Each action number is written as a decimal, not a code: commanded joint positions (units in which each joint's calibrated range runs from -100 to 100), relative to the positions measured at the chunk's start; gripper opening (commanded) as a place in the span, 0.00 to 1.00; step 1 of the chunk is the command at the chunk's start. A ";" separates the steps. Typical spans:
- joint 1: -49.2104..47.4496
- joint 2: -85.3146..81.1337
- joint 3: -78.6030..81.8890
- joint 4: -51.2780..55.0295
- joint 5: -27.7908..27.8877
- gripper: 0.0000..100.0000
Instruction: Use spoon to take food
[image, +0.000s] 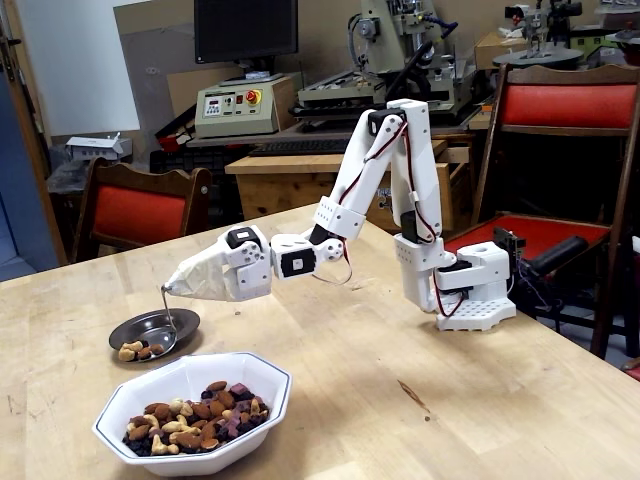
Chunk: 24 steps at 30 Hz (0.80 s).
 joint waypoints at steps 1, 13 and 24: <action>1.98 -1.74 -1.20 -1.02 -0.05 0.04; 7.91 -1.74 -1.29 -0.94 -0.10 0.04; 14.65 -1.74 -1.03 -0.94 -0.10 0.04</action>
